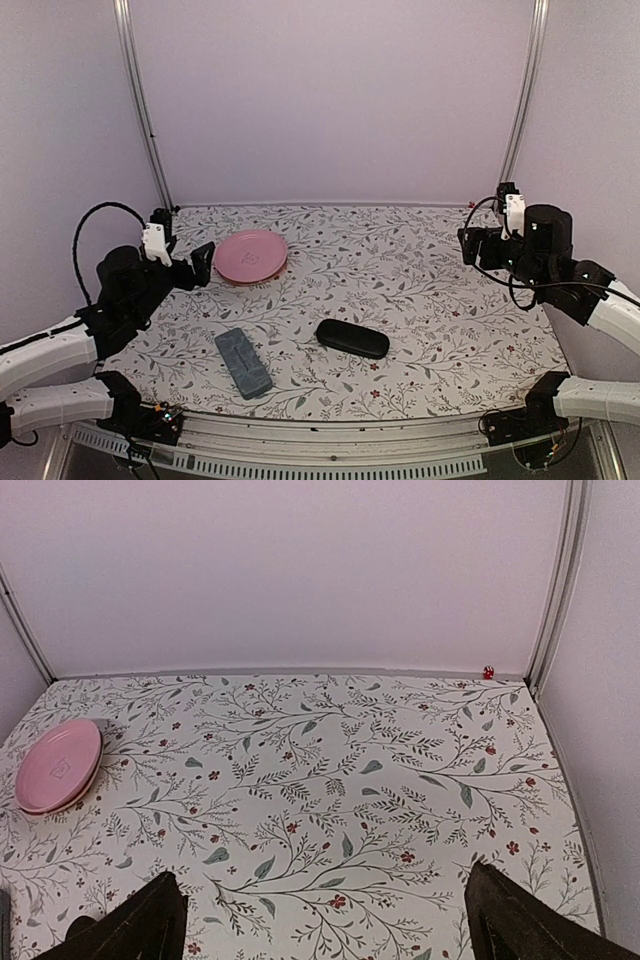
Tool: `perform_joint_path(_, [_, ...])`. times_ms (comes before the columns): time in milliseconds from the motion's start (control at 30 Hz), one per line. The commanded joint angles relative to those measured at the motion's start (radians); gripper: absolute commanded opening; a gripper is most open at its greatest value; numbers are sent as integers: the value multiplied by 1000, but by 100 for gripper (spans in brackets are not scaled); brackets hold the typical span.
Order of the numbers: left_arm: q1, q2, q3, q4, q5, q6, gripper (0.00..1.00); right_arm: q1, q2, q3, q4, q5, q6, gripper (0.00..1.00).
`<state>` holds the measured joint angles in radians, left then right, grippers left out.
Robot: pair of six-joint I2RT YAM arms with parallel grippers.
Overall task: Organize the sunglasses
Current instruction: Reset both arms
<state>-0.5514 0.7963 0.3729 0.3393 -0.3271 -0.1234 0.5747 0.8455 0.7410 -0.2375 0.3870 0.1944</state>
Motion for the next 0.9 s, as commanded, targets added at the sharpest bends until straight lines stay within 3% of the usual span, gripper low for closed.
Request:
perform_joint_path(0, [11,-2,-16,21,-3,14,99,-1,-6,-9,24,-4,-7,99])
perform_joint_path(867, [11,-31,-24,14,-8,3,99,-1,-27,-18,27,-2,-6,99])
